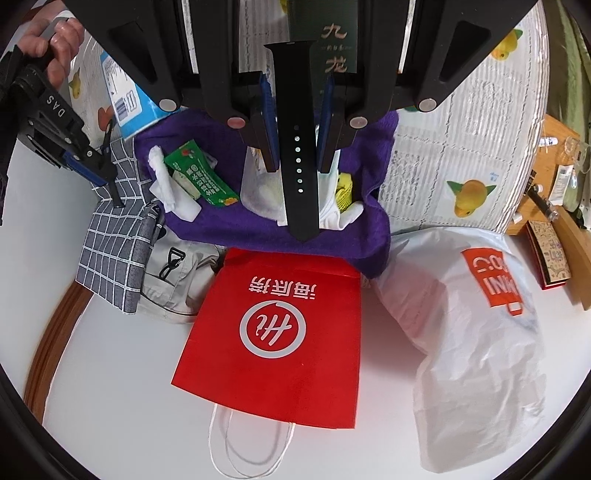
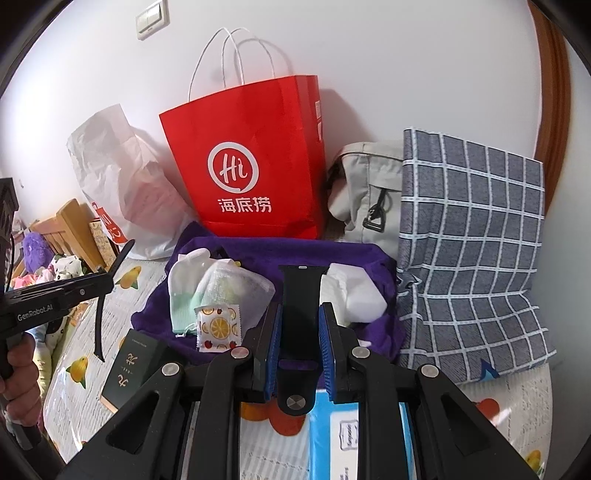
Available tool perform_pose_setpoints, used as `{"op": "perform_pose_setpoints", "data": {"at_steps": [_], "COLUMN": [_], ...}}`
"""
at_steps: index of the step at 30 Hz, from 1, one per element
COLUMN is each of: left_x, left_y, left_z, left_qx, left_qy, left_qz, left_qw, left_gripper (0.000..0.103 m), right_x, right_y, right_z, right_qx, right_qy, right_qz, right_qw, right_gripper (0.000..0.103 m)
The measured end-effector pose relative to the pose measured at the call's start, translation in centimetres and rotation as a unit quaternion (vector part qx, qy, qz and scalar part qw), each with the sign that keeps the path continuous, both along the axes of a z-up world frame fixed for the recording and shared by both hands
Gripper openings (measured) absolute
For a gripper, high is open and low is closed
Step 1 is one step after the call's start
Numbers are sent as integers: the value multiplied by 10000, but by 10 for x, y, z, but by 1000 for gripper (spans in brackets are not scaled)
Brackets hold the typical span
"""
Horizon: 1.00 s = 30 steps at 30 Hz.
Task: Organize soft objects
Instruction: 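Lower both strap pieces onto the towel and open both tools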
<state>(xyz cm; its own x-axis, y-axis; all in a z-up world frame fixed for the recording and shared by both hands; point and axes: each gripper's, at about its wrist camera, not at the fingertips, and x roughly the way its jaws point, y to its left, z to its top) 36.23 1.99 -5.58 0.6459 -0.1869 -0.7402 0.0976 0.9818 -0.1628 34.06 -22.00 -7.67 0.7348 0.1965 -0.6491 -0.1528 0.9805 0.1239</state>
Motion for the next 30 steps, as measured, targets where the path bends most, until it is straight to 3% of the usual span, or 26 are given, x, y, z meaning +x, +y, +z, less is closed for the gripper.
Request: {"op": "perform_pose_setpoints", "data": {"at_steps": [14,30], "left_x": [52,86], "left_y": [-2,9], "left_z": [-21,-51], "left_qx": [-217,-382], "left_qy": [191,552], "left_qz": [68,180], "left_qw": [9996,9976], "left_gripper": [20,20], "right_x": [50,89], "right_y": [17,30], "right_z": [-10,-60], "right_qx": [89,82], "right_qy": [69,637], "right_qz": [206,396], "right_qw": [9997,9972], "right_gripper": [21,21]}}
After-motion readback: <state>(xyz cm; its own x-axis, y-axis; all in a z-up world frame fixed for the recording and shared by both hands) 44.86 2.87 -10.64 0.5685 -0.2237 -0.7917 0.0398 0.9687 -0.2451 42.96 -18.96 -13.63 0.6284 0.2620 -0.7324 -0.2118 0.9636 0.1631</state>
